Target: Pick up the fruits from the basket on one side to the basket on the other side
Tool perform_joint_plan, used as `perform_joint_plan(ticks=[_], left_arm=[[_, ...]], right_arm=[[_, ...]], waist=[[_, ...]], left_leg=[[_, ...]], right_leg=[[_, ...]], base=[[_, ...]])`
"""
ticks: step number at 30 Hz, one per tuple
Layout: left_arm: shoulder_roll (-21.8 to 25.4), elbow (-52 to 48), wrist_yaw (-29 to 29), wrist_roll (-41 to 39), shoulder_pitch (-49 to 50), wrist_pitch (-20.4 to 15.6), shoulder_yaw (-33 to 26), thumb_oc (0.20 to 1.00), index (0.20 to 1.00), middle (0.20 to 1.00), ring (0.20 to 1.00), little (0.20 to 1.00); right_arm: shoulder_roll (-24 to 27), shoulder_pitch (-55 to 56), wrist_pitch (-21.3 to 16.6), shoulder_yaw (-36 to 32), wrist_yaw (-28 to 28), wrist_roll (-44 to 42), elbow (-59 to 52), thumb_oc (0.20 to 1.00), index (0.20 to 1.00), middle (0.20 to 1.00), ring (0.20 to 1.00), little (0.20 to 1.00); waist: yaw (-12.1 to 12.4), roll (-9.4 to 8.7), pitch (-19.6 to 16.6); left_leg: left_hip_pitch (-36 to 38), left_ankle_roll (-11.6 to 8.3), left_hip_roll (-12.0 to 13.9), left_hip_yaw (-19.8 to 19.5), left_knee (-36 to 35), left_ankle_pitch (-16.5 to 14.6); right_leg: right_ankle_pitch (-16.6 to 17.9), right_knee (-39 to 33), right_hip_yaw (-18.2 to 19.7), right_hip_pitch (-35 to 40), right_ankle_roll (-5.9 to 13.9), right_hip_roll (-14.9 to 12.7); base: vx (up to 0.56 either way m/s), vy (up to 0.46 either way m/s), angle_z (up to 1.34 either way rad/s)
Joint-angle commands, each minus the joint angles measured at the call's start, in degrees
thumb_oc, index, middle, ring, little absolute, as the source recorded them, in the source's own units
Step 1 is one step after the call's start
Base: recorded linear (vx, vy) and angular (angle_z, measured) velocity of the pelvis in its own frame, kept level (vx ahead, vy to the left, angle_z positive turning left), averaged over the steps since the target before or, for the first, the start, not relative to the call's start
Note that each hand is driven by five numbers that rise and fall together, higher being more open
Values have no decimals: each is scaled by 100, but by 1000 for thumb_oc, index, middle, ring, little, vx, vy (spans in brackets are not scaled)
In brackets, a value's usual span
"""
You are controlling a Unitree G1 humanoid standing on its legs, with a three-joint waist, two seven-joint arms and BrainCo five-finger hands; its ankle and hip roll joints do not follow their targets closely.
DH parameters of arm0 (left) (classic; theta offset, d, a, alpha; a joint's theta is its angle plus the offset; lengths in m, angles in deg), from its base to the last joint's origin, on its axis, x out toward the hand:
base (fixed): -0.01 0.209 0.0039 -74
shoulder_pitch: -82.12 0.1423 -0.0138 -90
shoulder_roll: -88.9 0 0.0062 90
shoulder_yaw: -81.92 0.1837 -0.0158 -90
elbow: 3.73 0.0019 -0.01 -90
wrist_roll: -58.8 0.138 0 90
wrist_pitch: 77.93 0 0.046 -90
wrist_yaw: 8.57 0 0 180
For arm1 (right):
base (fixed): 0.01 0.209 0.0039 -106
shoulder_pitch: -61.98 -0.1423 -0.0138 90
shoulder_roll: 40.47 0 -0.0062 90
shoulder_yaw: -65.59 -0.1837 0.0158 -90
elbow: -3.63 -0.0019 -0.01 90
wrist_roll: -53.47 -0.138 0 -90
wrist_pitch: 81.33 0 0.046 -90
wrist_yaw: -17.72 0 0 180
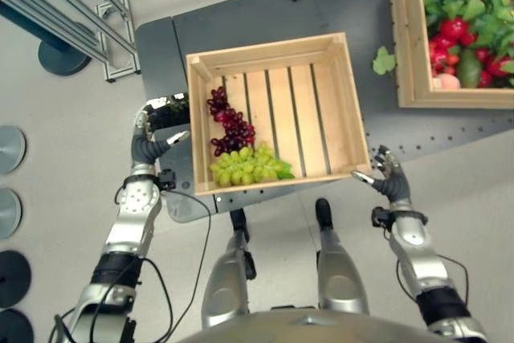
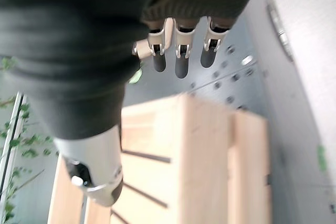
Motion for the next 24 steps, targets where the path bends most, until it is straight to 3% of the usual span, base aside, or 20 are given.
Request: perform_joint_plan(ticks=[1, 8, 9, 16, 20, 22, 24], left_arm=[[282, 413, -119, 320, -476, -89, -138, 1000, 1000, 1000, 1000, 1000], [834, 480, -117, 538, -935, -58, -31, 1000, 1000, 1000, 1000, 1000], [1059, 266, -56, 758, -1004, -62, 21, 1000, 1000, 1000, 1000, 1000], [1481, 160, 135, 1188, -1343, -13, 446, 1000, 1000, 1000, 1000, 1000], [1623, 642, 233, 1245, -1838, 31, 847, 1000, 1000, 1000, 1000, 1000], [1823, 1596, 172, 1640, -2565, 138, 1375, 1000, 1000, 1000, 1000, 1000], [1828, 1882, 160, 1706, -2736, 165, 1513, 1000, 1000, 1000, 1000, 1000]], right_arm=[[204, 138, -166, -182, 0, 83, -429, 1000, 1000, 1000, 1000, 1000], [190, 181, -205, -131, -6, 74, -439, 1000, 1000, 1000, 1000, 1000], [187, 245, -229, -137, -20, 73, -450, 1000, 1000, 1000, 1000, 1000], [226, 306, -294, -142, -55, -8, -469, 1000, 1000, 1000, 1000, 1000], [258, 293, -321, -141, -26, -48, -496, 1000, 1000, 1000, 1000, 1000], [297, 319, -401, -84, 36, -103, -541, 1000, 1000, 1000, 1000, 1000], [301, 305, -421, -64, 60, -121, -545, 1000, 1000, 1000, 1000, 1000]], waist=[[-67, 81, -297], [-145, 86, -193], [-163, 122, -157], [-255, 245, -92], [-333, 336, -30], [-503, 421, 61], [-532, 423, 87]], left_leg=[[-174, -273, 237, -80, 11, 1], [-321, -243, 159, -54, 11, 24], [-351, -229, 131, -44, 11, 29], [-389, -194, 62, 26, 11, 14], [-417, -179, 46, 71, 11, 16], [-433, -179, 52, 153, 11, 14], [-438, -181, 57, 170, 11, 17]], right_leg=[[-516, 42, 106, 20, 150, 70], [-396, 34, 148, -200, 223, 12], [-361, 32, 172, -265, 248, -4], [-302, 32, 266, -398, 289, -49], [-263, 32, 330, -476, 304, -68], [-231, 33, 422, -568, 328, -65], [-220, 35, 444, -588, 333, -62]], base=[[-5, 26, -7], [-21, 22, -8], [0, 0, 0], [-8, 10, -2], [-12, 22, -10], [5, 35, -11], [-8, 3, -19]])
